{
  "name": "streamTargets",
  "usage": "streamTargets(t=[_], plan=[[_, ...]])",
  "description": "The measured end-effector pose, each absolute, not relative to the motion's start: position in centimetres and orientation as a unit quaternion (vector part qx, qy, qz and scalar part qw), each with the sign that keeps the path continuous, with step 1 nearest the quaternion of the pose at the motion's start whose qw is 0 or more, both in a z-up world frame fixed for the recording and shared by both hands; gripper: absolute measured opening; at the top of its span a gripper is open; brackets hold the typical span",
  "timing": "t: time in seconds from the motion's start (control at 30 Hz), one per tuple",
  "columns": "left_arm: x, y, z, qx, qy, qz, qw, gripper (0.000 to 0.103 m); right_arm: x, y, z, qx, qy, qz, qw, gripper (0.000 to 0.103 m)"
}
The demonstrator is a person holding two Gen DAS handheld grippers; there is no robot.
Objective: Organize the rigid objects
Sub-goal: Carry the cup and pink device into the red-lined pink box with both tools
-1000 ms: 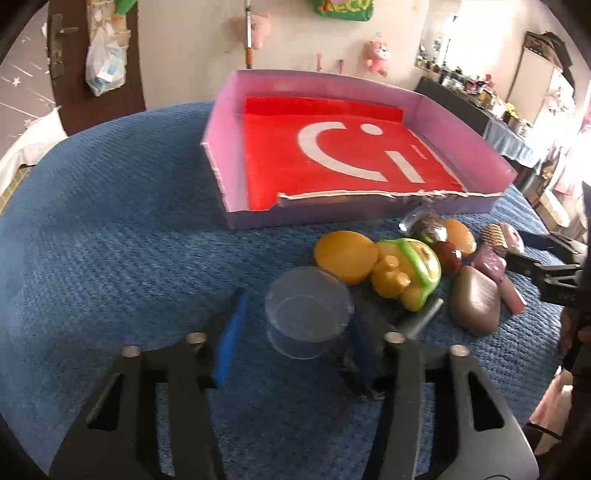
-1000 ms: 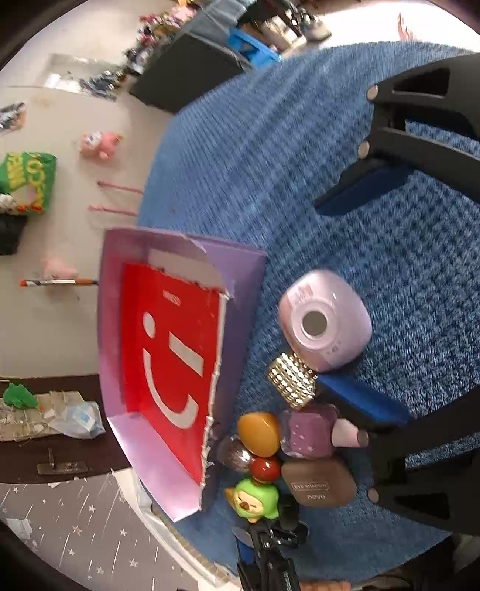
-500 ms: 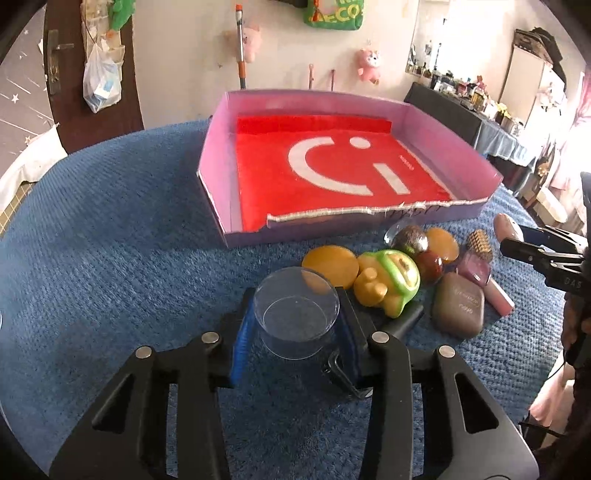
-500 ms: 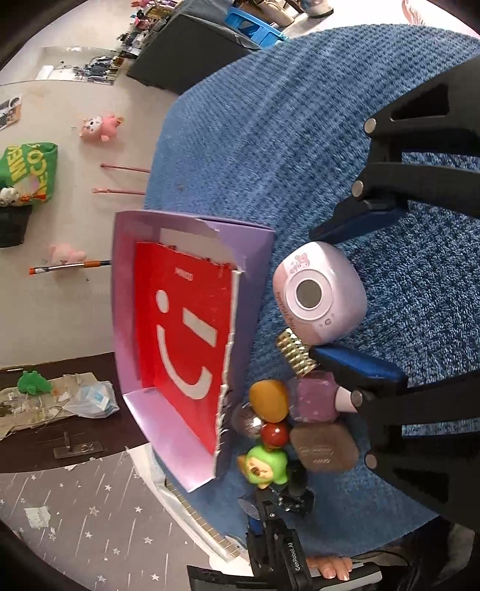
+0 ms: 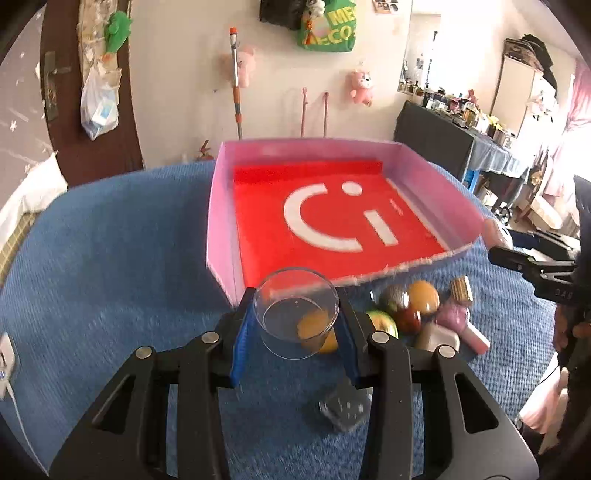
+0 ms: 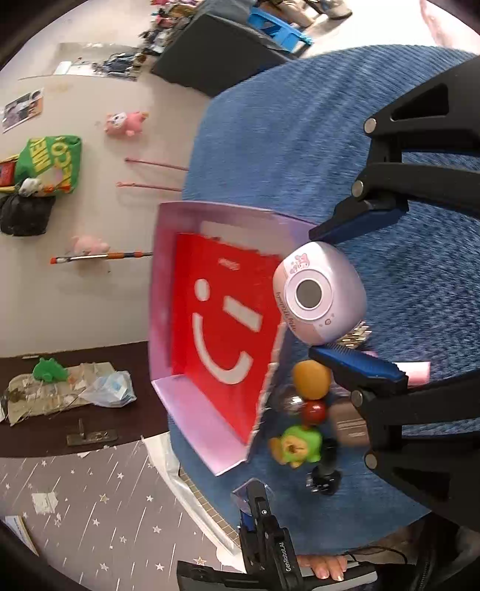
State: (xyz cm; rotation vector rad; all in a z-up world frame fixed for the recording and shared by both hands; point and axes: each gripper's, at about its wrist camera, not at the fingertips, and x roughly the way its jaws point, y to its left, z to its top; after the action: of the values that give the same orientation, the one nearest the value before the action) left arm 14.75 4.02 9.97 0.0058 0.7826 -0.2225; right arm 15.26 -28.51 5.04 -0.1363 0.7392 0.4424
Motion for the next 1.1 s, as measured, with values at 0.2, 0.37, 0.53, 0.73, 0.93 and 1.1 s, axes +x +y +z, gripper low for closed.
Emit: streamTargets(t=[0.2,0.37,0.53,0.73,0.93,1.1], plan=[[19.0,3.4,10.3,0.022,0.399,-0.097,0.912,0.037,18.9,-27.1,7.1,-0.084,0.362,0.228,0.900,0.059],[21.9,2.8,9.4,0.032,0.422,-0.091,0.901,0.037,22.0,-25.5,7.1,-0.104,0.385,0.229,0.888,0.059],[24.0,2.4,7.8,0.037,0.455,-0.088,0.885,0.037,24.7,-24.1,6.2,-0.129,0.419,0.223,0.871,0.059],[25.2,1.7,6.9,0.056,0.471,-0.086,0.876,0.037,27.0,-23.4,4.4,-0.166,0.453,0.197,0.853,0.059],[25.7,0.9,6.5,0.090,0.475,-0.078,0.872,0.037,27.8,-22.7,3.2,-0.200,0.473,0.184,0.838,0.059],[25.9,0.7,6.6,0.093,0.476,-0.074,0.872,0.037,27.9,-21.9,2.3,-0.232,0.481,0.182,0.826,0.059]])
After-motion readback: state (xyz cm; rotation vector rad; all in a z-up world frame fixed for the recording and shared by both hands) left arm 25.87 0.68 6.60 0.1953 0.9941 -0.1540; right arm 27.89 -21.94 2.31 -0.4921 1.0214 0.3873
